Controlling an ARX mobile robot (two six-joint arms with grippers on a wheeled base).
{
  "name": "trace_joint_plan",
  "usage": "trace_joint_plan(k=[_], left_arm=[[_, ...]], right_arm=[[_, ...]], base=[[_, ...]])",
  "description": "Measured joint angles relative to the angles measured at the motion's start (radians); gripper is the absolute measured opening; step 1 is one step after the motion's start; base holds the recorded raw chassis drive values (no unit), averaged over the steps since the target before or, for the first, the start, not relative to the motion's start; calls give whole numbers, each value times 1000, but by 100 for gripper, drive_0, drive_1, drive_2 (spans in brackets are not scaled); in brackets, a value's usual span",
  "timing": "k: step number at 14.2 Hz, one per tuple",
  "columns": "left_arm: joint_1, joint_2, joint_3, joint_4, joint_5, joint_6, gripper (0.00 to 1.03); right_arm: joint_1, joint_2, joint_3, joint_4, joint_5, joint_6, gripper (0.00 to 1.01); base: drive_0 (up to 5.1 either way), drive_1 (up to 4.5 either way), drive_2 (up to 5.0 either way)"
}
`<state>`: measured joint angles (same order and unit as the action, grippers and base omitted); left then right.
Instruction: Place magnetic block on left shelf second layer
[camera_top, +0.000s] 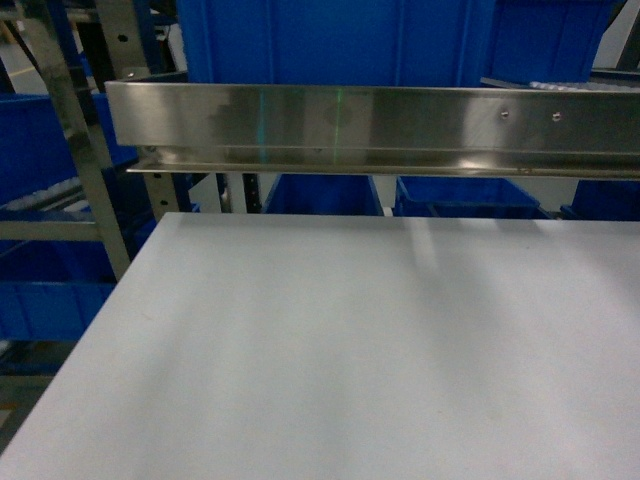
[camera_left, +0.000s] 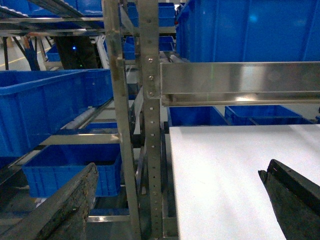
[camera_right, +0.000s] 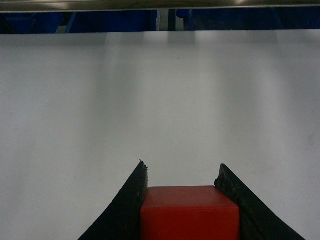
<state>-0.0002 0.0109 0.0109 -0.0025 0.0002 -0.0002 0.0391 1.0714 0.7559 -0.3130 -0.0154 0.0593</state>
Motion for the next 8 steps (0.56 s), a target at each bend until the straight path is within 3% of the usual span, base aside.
trace_joint_plan(k=[8], left_arm=[[0, 0, 0, -1, -1, 0, 98]], right_arm=[[0, 0, 0, 4, 0, 0, 33]], base=[[-503, 243, 243]])
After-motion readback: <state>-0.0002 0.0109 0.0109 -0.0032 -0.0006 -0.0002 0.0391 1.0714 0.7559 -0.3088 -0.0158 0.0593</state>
